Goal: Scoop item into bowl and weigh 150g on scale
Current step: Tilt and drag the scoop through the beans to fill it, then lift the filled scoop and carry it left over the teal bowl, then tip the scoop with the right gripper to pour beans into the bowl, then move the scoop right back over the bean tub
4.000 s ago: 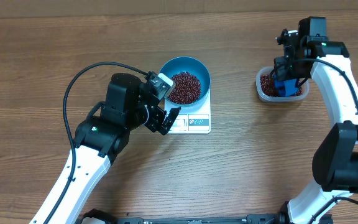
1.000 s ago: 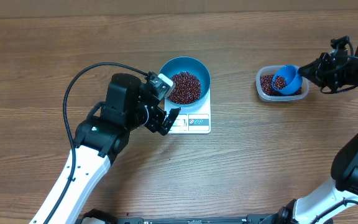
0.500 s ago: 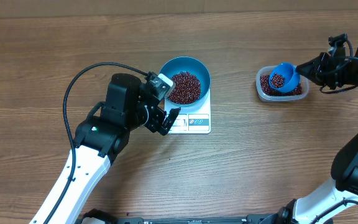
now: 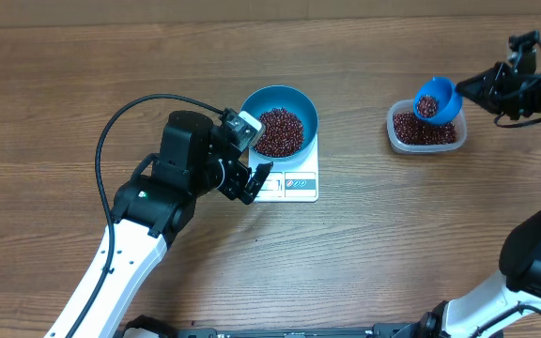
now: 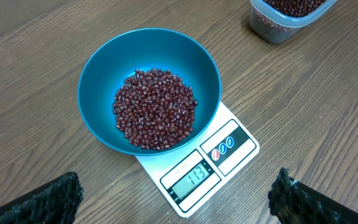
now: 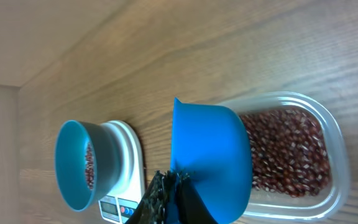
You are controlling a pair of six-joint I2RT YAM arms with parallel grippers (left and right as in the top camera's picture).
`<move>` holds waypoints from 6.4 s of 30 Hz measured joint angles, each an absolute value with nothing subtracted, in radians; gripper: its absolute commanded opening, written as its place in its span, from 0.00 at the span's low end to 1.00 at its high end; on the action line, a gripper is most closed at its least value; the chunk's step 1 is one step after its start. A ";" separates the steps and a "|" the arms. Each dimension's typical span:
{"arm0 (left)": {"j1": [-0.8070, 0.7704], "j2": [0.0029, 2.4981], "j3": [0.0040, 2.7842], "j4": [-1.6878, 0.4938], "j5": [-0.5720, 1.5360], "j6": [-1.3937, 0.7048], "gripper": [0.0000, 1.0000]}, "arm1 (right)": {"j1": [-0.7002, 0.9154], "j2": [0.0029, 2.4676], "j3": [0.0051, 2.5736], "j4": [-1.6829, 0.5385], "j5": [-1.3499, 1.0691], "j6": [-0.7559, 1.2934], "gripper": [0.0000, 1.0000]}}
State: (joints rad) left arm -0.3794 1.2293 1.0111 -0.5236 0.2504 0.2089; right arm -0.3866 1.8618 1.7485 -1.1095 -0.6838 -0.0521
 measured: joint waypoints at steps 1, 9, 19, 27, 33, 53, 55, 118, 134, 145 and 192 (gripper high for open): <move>-0.379 1.229 1.011 -0.524 0.250 0.209 1.00 | -0.377 1.852 1.759 -1.112 -0.685 -0.052 0.04; -0.379 1.229 1.011 -0.524 0.250 0.209 1.00 | -0.243 1.782 1.813 -1.110 -0.685 -0.052 0.04; -0.379 1.229 1.011 -0.524 0.250 0.209 1.00 | -0.025 1.768 1.814 -1.062 -0.692 -0.052 0.04; -0.379 1.229 1.011 -0.523 0.250 0.209 1.00 | 0.131 1.768 1.814 -1.024 -0.612 -0.052 0.04; -0.379 1.229 1.011 -0.523 0.250 0.209 1.00 | 0.231 1.768 1.814 -0.989 -0.555 -0.053 0.04; -0.379 1.229 1.011 -0.522 0.250 0.209 1.00 | 0.406 1.768 1.814 -0.908 -0.280 -0.208 0.04; -0.379 1.229 1.011 -0.522 0.250 0.209 1.00 | 0.406 1.768 1.814 -0.910 -0.277 -0.231 0.04; -0.379 1.229 1.011 -0.501 0.250 0.209 1.00 | 0.425 1.768 1.814 -0.928 -0.332 -0.759 0.04; -0.379 1.229 1.011 -0.501 0.250 0.209 1.00 | 0.426 1.768 1.814 -0.896 -0.349 -0.721 0.04; -0.379 1.229 1.011 -0.501 0.250 0.209 0.99 | 0.410 1.768 1.814 -0.808 -0.039 -0.279 0.04; -0.379 1.229 1.011 -0.457 0.060 -0.108 1.00 | 0.138 1.817 1.814 -1.024 0.331 0.238 0.04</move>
State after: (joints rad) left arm -0.3794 1.2293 1.0111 -0.4572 0.0605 -0.1078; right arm 0.1379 1.8172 1.8141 -1.0241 0.3305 0.2382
